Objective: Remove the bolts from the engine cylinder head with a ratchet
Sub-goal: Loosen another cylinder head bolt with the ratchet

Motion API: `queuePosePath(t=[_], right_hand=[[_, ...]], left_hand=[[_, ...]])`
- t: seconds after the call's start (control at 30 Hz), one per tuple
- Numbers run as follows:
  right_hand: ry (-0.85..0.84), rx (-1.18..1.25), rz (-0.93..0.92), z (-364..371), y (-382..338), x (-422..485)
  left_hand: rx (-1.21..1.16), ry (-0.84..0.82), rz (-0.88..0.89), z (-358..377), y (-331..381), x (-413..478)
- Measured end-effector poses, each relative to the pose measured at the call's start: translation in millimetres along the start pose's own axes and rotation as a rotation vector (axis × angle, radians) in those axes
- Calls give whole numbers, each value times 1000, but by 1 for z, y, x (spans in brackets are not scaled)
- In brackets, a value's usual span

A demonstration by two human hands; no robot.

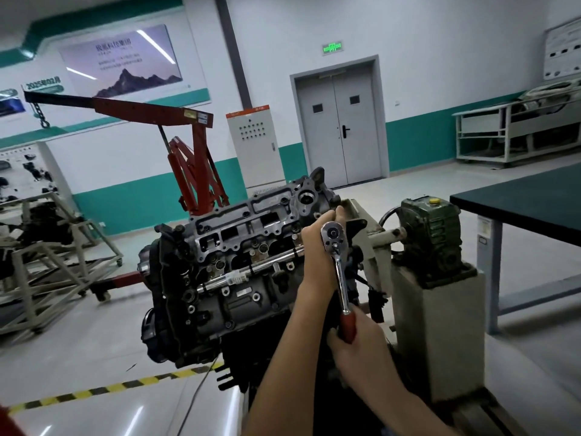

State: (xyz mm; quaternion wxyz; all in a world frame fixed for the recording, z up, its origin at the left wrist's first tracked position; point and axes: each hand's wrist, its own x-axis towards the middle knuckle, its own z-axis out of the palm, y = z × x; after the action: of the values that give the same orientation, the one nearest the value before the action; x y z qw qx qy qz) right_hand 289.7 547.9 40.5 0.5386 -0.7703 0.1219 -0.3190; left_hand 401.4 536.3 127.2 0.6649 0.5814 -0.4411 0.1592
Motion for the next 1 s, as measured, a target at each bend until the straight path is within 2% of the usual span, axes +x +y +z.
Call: queuePosePath(t=[0.1,0.3,0.37,0.47,0.57,0.67,0.73,0.83,0.93,1.0], right_hand=[[-15,-172,-86,-27,-3,10],[-203,-886,-350,-141,-26,76],[-195,-944,-408,-147,-32,85],[-168,-799,-292,-127,-16,65],[-66,-378,-171,-74,0,26],[-49,8,-15,-14,0,2],[-52,50,14,-3,-2,0],[-46,-265,-123,-50,0,16],[-217,-636,-230,-114,-11,53],[-252,-888,-347,-143,-27,79]], left_hand=[[18,-63,-7,-8,-2,2],[202,-208,83,-16,3,5],[152,-186,72,-16,2,3],[62,-103,77,-10,2,-3],[3,-1,49,-1,2,-7],[-51,-3,-8,1,3,-9],[-21,-41,-13,-3,3,-7],[95,-144,32,-13,3,-4],[192,-243,88,-20,6,3],[211,-281,96,-22,7,8]])
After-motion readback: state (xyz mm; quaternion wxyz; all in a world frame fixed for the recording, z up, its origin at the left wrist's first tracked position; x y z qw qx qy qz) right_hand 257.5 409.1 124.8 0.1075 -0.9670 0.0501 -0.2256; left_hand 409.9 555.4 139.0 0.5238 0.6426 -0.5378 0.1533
